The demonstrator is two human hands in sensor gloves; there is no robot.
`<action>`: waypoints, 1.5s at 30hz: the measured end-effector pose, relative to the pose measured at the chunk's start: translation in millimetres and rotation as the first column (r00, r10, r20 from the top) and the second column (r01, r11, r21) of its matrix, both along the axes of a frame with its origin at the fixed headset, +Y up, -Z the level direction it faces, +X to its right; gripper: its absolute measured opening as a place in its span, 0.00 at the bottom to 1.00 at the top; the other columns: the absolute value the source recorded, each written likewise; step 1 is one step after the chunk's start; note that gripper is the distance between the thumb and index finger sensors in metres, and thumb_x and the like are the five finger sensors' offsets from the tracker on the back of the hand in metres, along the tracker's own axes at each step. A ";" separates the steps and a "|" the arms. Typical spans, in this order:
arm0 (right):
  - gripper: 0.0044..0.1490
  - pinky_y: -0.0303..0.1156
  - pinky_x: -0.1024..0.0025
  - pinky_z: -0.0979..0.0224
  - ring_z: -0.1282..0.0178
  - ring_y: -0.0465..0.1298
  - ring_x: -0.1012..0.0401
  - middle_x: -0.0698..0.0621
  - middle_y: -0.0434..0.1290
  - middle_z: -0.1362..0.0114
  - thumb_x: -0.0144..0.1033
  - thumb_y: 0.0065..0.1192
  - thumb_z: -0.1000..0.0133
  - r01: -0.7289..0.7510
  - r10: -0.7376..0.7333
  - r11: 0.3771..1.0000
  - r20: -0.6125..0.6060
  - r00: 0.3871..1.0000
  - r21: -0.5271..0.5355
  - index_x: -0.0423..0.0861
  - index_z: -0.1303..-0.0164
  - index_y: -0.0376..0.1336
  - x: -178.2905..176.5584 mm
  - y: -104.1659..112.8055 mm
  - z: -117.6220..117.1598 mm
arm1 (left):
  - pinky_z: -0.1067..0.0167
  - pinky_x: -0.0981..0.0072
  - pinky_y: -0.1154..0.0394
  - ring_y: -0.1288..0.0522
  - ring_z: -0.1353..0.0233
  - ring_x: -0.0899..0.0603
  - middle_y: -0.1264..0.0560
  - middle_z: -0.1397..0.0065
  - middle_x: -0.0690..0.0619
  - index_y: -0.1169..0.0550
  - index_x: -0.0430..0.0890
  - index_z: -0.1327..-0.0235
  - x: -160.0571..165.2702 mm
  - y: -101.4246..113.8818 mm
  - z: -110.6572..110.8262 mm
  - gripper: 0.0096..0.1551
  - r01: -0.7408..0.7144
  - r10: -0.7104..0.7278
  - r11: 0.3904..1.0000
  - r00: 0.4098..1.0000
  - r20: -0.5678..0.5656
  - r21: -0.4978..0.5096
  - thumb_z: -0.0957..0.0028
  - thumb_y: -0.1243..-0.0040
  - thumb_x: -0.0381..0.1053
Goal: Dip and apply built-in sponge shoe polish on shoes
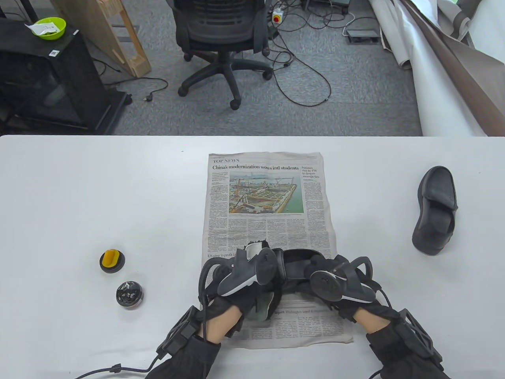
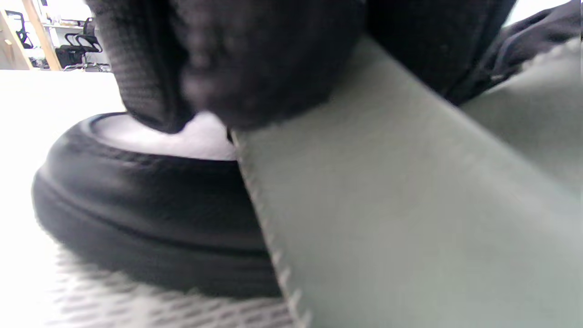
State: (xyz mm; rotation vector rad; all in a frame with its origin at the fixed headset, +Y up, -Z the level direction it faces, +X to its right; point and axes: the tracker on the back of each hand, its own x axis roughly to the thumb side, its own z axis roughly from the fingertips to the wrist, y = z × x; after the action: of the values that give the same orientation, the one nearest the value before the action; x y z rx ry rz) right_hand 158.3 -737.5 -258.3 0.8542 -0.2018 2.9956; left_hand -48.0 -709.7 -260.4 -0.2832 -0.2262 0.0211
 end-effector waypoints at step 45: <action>0.26 0.81 0.61 0.46 0.74 0.80 0.64 0.52 0.76 0.49 0.62 0.66 0.61 0.014 -0.013 1.000 -0.031 0.999 0.003 0.54 0.64 0.74 1.0 -0.2 -0.7 | 0.41 0.52 0.20 0.15 0.65 0.56 0.24 0.28 0.47 0.27 0.53 0.33 -183.8 12.6 -72.1 0.37 0.158 -0.009 0.964 0.821 -0.571 0.213 0.56 0.30 0.62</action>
State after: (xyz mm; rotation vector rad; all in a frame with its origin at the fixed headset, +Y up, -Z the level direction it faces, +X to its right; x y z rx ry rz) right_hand 159.4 -737.7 -259.0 0.8955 -0.2108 2.9681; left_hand -231.8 -697.1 -332.6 -0.0212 0.3810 -0.0121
